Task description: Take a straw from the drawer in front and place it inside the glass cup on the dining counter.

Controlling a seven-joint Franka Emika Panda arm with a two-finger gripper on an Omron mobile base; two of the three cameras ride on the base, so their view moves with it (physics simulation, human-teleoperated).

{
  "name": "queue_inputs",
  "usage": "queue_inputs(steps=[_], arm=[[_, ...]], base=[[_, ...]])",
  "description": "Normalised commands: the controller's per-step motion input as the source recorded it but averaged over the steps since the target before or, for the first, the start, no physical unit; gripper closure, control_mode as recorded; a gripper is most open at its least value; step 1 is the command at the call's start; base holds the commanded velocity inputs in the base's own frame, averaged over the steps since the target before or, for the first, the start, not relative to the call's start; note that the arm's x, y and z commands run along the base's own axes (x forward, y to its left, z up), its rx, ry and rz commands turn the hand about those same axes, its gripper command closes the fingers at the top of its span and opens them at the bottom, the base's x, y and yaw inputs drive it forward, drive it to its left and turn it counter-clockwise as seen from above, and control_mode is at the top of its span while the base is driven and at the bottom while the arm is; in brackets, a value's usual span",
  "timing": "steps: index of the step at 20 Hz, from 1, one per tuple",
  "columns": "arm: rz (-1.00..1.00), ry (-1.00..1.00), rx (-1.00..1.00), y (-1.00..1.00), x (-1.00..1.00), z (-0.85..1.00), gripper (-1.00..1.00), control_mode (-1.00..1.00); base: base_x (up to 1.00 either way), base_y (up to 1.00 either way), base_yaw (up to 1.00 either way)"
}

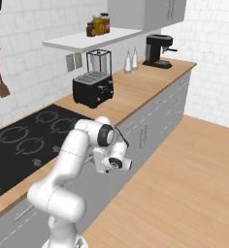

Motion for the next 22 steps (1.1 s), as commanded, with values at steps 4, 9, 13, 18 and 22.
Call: queue_inputs(steps=[4, 9, 13, 18, 22], arm=[[0.0, 0.0, 0.03, -0.17, -0.49, 0.0, 1.0, -1.0], [0.0, 0.0, 0.08, -0.32, -0.59, -0.03, 1.0, -1.0], [0.04, 0.0, 0.06, -0.33, -0.7, -0.07, 1.0, -1.0], [0.04, 0.0, 0.03, -0.32, -0.72, -0.03, 1.0, -1.0], [0.02, 0.0, 0.02, -0.36, -0.79, 0.0, 1.0, -1.0]], base=[[0.0, 0.0, 0.0], [0.0, 0.0, 0.0], [0.0, 0.0, 0.0], [0.0, 0.0, 0.0], [0.0, 0.0, 0.0]])
